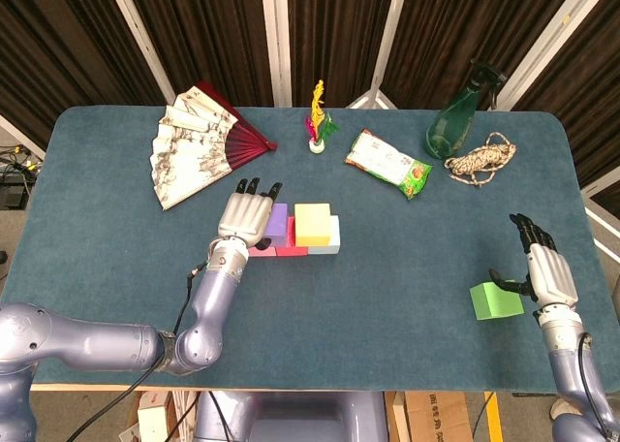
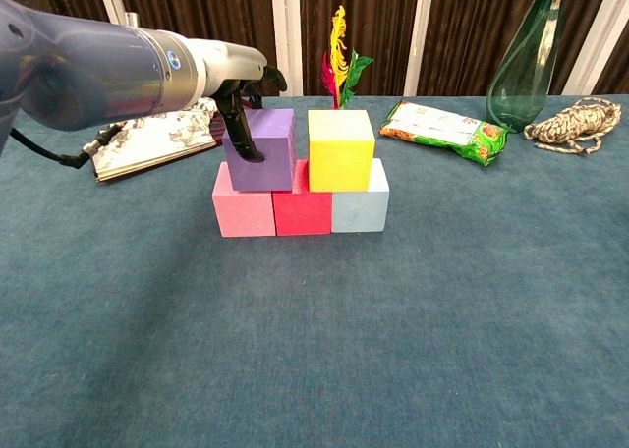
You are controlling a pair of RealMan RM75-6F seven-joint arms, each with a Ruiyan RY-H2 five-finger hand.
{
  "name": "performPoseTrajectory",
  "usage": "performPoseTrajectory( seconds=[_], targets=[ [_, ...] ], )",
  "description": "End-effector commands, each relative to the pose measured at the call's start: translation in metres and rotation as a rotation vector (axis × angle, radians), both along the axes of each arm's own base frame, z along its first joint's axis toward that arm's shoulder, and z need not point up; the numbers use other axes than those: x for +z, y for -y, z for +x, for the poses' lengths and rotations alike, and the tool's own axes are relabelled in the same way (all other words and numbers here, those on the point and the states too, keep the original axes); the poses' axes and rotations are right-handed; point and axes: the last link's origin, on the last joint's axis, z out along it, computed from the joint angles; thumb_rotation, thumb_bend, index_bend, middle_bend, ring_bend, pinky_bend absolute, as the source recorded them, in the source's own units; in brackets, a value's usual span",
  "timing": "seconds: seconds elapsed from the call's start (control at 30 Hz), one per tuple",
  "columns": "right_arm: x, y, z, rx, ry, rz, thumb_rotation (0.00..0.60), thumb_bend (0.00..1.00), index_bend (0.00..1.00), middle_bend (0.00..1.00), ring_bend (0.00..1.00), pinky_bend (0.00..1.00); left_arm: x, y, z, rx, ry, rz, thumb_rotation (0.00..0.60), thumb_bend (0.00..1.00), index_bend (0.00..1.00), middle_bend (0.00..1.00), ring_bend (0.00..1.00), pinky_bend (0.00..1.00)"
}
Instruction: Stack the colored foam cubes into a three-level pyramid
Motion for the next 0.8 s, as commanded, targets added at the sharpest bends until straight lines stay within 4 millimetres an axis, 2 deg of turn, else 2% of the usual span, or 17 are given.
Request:
performPoseTrajectory(
  seconds=[0.03,0.8],
  targets=[
    [0.0003,-0.0001,-0.0002,0.0,-0.001,-0.001,0.6,0.32,0.0,0.0,0.0,0.0,-0.0012,0.0,0.0002,-0.001,0.0,0.0,0.6,0.43,0.0,0.45,0.04,0.05],
    [0.0001,-0.0005,-0.0006,-0.002,-0.001,0.002,0.6,0.32,0.0,0.0,0.0,0.0,-0.0094,0.0037,0.0041,-0.014,0.01,-0.002,0.6,0.41,0.0,0.45,0.04,0.05]
  ],
)
